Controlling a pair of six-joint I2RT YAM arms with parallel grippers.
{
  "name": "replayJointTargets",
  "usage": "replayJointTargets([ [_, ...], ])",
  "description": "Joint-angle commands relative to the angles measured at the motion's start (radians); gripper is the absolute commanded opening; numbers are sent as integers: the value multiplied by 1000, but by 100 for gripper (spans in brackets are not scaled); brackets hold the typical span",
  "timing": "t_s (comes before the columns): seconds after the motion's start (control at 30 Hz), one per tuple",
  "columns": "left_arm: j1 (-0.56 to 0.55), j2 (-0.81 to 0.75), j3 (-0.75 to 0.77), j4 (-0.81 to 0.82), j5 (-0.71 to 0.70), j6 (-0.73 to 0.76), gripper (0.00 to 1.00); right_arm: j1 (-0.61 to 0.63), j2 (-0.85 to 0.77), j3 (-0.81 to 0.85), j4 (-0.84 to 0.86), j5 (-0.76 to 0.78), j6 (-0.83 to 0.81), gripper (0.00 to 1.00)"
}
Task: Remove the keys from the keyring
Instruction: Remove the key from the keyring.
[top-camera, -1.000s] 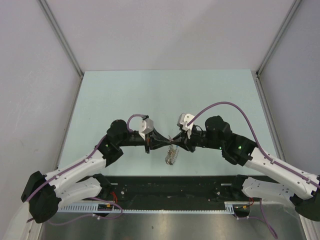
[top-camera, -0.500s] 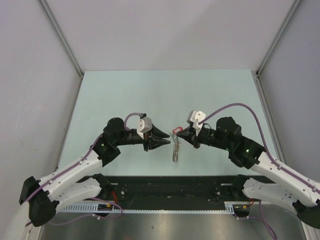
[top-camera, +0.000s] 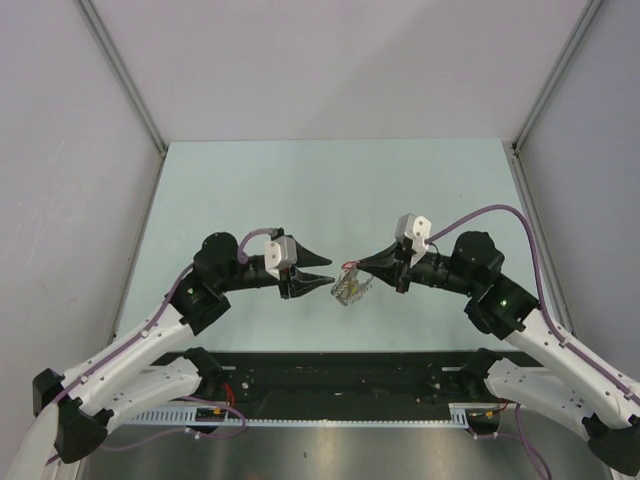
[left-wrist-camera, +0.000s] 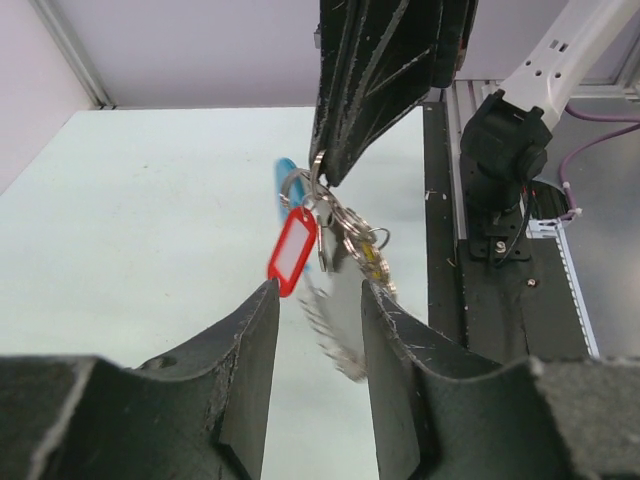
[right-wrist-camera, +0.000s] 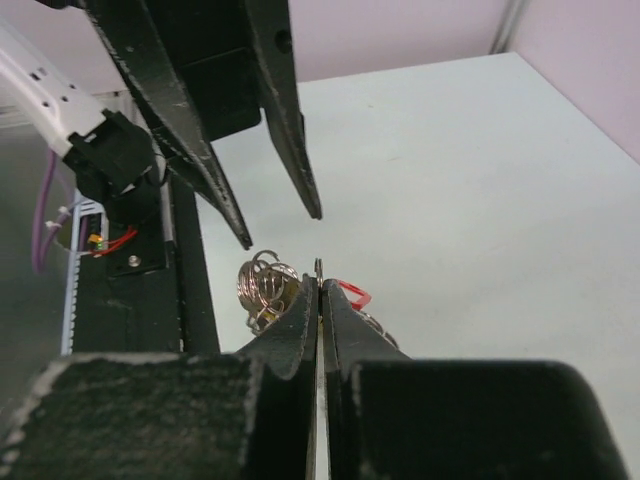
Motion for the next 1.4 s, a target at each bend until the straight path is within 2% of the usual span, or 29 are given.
replayJointTargets([
  [0.0,1,11,48,36,50,32,43,-10,-37,2,154,-123,57,0],
  [0.17,1,54,45,138,130,-47,42,-13,-34,-27,186,-157,66,0],
  [0.3,1,79,60,149,162,-71,41,-13,-32,-44,190,-149,63,0],
  [0.47,1,54,45,125,116,-51,43,-16,-51,-55,222,-160,68,0],
  [0.6,1,22,49,111,126,-24,44,-36,-28,-56,240,-337,39,0],
  [0.77,0,49,121,-13,191,15,43,-56,7,-56,297,-468,65,0],
  [1.0,-3,73,138,-47,237,-42,41,-69,47,-56,340,-507,80,0],
  [1.37,-17,71,137,-89,243,-90,36,-80,99,-56,338,-468,66,0],
])
